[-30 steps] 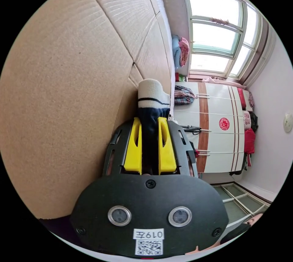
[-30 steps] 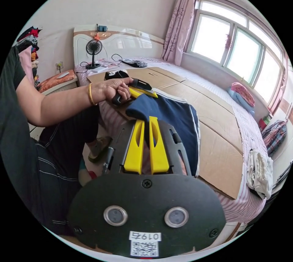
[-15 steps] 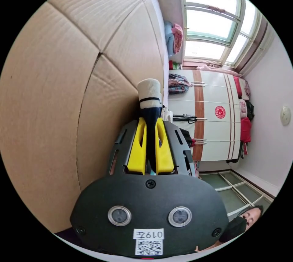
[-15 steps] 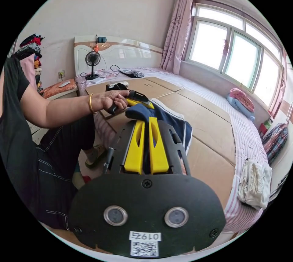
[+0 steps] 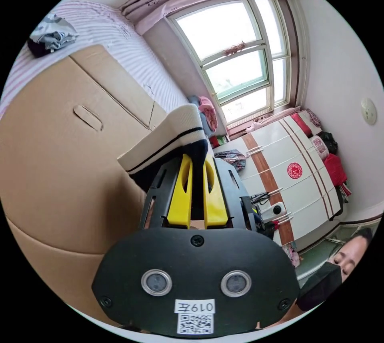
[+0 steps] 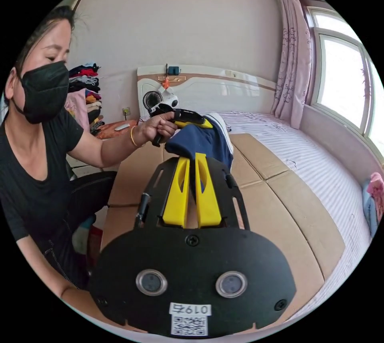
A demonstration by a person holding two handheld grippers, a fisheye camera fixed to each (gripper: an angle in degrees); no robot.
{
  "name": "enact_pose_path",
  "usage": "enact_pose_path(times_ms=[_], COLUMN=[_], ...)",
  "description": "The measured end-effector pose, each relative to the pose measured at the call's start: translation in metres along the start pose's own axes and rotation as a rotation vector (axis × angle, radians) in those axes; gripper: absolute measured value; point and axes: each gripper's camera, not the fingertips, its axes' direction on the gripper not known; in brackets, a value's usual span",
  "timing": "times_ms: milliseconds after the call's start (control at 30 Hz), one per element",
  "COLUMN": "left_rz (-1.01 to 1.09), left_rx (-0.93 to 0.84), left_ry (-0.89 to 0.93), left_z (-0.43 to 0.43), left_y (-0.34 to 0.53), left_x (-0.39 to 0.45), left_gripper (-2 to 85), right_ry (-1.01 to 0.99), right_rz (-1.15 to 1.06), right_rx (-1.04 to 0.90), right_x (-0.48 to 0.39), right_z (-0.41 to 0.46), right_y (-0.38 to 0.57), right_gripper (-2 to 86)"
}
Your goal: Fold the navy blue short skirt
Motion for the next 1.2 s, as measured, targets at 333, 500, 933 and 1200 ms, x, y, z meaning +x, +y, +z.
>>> enact_pose_path(times_ms=[333, 500, 933, 1200], left_rz=[-0.189, -0.217, -0.089, -0.428], left_rx=[0.017, 0.030, 0.223, 0.051], left_ry=[-0.230, -0.277, -0.360, -0.568], left_z=[-0.125, -0.195, -0.265, -0.247], left_y=[-0.135, -0.248, -0.482, -0.442], left_x=[-0.070, -0.114, -0.280, -0.398], left_gripper=[2.3, 2.5, 2.9, 3.7], right_ry=[-0.240, -0.299, -0.037, -0.108], right_rz=[0.076, 0.097, -0.360, -0.353], right_rx=[-0.124, -0.138, -0.318, -0.523], right_x=[0.083, 0.134, 0.168, 0.097], right_z=[0.208, 0.322, 0.698, 0.857], right_y=[-0.187, -0.294, -0.413, -0.291], right_gripper=[-0.7, -0.6, -0.6, -0.2])
